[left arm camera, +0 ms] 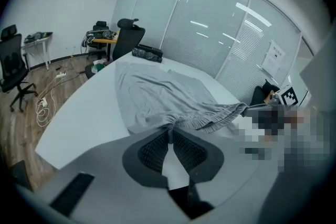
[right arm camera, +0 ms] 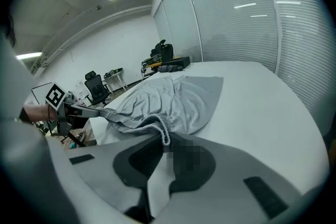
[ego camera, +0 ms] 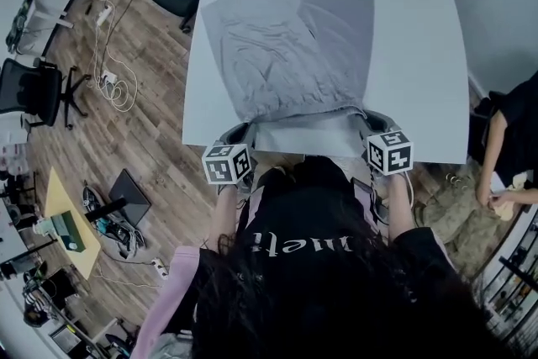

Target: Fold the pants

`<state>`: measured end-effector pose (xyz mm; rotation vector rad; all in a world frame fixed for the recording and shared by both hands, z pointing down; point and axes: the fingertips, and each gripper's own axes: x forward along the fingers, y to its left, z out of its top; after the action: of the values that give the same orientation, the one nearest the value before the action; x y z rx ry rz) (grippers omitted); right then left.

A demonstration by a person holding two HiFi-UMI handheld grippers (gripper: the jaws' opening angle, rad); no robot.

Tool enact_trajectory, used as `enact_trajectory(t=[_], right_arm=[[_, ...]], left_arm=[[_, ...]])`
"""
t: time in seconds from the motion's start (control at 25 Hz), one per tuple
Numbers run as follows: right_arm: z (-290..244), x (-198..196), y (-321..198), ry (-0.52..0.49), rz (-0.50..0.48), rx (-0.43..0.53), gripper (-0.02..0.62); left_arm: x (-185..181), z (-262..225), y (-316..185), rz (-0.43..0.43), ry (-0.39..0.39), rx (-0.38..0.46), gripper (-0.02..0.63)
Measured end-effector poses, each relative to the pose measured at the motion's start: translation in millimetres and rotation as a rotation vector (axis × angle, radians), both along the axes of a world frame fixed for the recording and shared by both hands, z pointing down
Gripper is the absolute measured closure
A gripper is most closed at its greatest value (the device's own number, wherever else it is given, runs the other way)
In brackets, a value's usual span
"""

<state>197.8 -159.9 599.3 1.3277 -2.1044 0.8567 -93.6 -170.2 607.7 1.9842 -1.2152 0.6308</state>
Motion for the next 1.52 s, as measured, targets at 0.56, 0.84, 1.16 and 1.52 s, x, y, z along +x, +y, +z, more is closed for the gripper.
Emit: enact_trajectory(t=[0.56, 0.84, 1.16, 1.52], right_arm=[[-91.9, 3.2, -58.5, 0.014, -0.081, 0.195, 0.549], [-113.7, 3.0, -112.7, 0.019, -0.048, 0.248, 0.549], [-127.5, 0.9, -177.4, 0.081, -0.050, 0.278, 0.549], [-114.2, 1.4, -261.9, 0.101, -0.022, 0.265, 0.549]], left_arm=[[-5.4, -121.4, -62.0, -0.044, 0.033, 0.319, 0.560], [-10.1, -141.4, -115.4, 0.024, 0.022, 0.368, 0.560], [-13.7, -157.2, -182.9, 0.106, 0.003, 0.409, 0.560], [-15.7, -142.9, -266.8, 0.183, -0.054, 0.416, 0.560]])
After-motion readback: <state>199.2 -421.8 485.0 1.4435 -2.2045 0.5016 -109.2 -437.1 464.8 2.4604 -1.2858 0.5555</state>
